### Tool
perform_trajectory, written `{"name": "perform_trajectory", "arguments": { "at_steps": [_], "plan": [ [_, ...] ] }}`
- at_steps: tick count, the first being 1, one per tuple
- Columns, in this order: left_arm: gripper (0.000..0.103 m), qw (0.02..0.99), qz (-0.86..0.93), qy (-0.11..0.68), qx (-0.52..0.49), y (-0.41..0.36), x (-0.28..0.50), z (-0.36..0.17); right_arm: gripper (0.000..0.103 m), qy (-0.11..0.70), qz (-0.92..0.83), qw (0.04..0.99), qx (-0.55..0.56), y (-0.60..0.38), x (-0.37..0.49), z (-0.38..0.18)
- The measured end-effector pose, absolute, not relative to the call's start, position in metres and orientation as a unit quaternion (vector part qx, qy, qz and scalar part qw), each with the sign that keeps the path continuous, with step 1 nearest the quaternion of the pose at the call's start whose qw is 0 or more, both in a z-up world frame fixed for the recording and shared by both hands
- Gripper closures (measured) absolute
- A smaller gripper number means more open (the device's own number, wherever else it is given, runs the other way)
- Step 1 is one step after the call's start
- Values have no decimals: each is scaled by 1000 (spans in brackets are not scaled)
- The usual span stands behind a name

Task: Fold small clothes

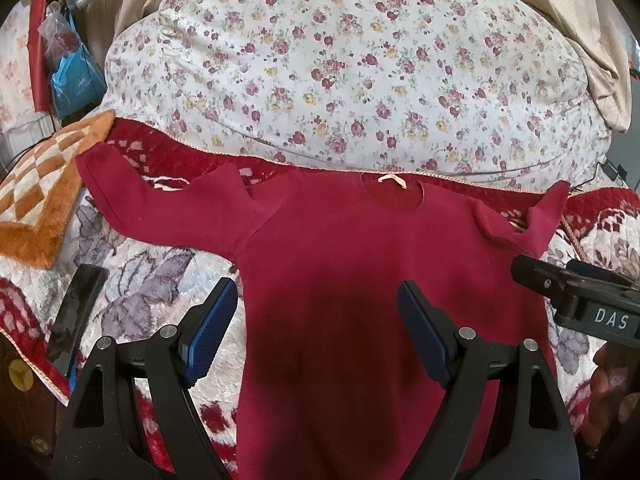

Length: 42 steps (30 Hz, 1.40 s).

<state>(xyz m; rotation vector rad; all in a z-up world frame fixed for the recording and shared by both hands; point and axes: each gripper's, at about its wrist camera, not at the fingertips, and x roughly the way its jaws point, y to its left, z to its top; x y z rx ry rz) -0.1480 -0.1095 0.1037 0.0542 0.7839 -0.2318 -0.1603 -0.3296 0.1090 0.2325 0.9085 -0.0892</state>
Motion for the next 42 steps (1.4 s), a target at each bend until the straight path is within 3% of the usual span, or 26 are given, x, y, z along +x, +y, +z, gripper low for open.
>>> {"name": "perform_trajectory", "arguments": {
  "at_steps": [42],
  "plan": [
    [21, 906, -92, 413, 20, -100, -124, 87, 0, 466, -43, 879, 96, -327, -151, 85]
  ]
}}
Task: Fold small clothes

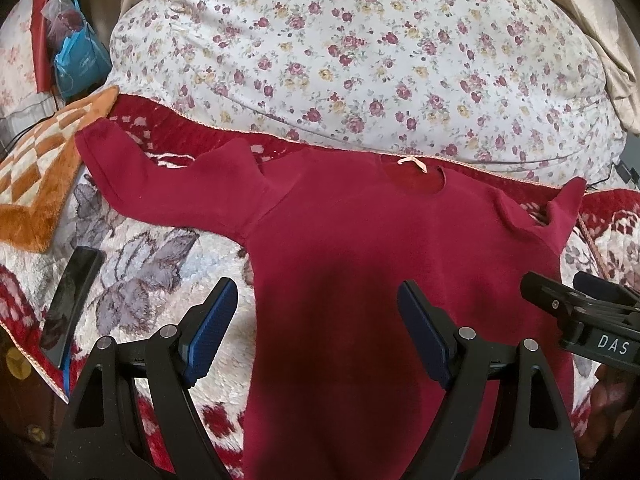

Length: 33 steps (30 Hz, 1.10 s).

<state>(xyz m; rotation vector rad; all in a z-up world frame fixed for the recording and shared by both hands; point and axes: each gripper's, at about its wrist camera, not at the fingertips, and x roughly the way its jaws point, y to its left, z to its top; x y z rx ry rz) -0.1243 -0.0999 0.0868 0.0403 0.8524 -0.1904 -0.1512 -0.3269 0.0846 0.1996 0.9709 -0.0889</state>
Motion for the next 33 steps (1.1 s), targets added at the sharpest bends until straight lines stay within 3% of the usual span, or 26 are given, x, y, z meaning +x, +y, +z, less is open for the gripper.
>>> {"name": "perform_trajectory", "arguments": {
  "at_steps": [11, 23, 33],
  "plan": [
    [21, 905, -38, 425, -1, -49, -81, 92, 0, 480, -26, 872, 94, -318, -136, 74],
    [21, 881, 206, 425, 20, 89, 63, 81, 0, 505, -5, 858, 90, -308, -121, 56],
    [21, 861, 277, 424, 46, 128, 136, 61, 0, 528, 0, 844, 89, -307, -112, 41]
  ]
}}
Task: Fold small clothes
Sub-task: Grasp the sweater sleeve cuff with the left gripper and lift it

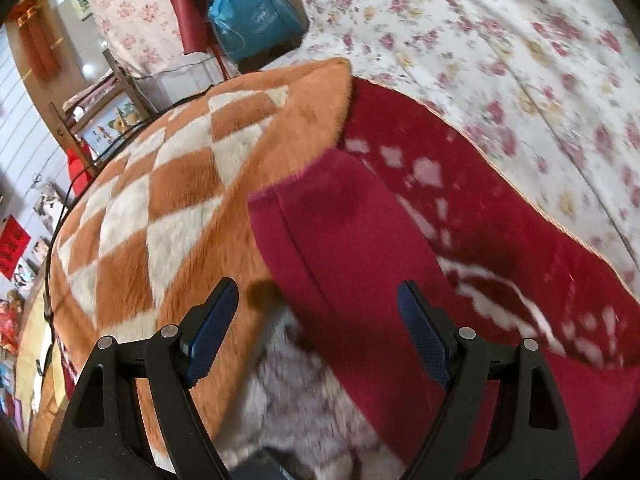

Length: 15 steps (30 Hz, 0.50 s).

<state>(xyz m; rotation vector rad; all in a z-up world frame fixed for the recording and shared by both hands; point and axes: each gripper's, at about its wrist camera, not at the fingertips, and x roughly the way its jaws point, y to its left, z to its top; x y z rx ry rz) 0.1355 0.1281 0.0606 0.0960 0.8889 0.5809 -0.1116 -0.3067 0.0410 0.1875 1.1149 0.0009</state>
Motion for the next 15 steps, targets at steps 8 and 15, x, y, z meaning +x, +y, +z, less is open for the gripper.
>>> {"name": "perform_trajectory", "arguments": {
  "at_steps": [8, 15],
  "plan": [
    [58, 871, 266, 409, 49, 140, 160, 59, 0, 535, 0, 841, 83, -305, -104, 36],
    [95, 897, 184, 402, 1, 128, 147, 71, 0, 534, -3, 842, 80, -304, -103, 35]
  ]
}}
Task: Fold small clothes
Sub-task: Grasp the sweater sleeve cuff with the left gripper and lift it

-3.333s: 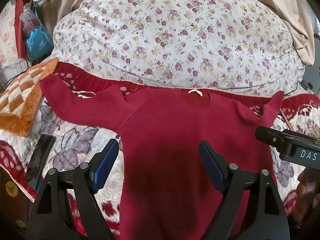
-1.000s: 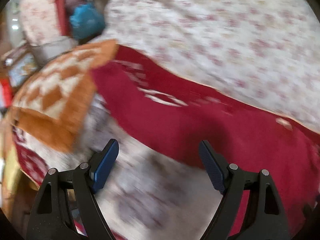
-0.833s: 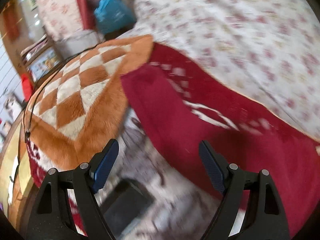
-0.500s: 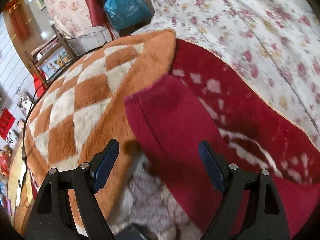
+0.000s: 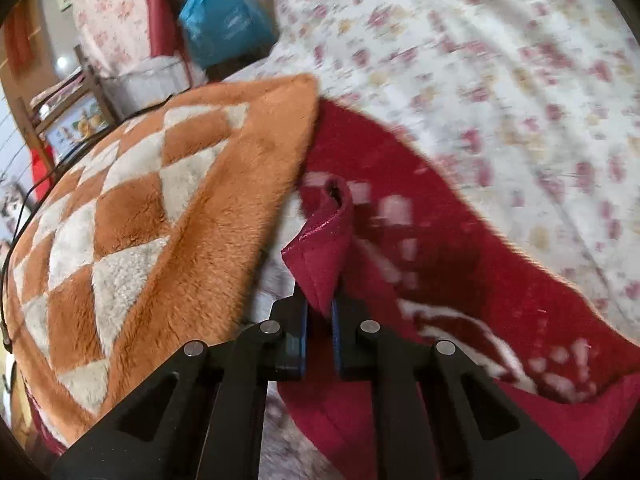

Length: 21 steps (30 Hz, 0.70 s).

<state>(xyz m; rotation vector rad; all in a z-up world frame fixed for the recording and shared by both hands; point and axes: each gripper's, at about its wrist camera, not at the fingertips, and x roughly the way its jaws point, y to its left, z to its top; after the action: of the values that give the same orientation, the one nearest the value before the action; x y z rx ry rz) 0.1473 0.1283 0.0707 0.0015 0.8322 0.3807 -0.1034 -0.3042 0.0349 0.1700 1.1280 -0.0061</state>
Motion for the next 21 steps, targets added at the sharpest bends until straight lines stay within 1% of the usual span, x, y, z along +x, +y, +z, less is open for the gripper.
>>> {"name": "perform_trajectory", "arguments": {
  "at_steps": [4, 7, 11, 16, 21],
  "plan": [
    [95, 917, 101, 385, -3, 80, 118, 95, 0, 531, -1, 843, 86, -307, -105, 36],
    [95, 927, 18, 374, -1, 18, 85, 116, 0, 528, -1, 843, 100, -312, -106, 37],
    [95, 922, -84, 377, -5, -64, 48, 129, 0, 517, -8, 849, 110, -321, -111, 44],
    [95, 897, -185, 401, 7, -169, 7, 114, 0, 500, -27, 857, 118, -345, -120, 54],
    [95, 868, -230, 440, -3, -228, -8, 80, 0, 479, -59, 865, 137, -386, -133, 61]
  ]
}}
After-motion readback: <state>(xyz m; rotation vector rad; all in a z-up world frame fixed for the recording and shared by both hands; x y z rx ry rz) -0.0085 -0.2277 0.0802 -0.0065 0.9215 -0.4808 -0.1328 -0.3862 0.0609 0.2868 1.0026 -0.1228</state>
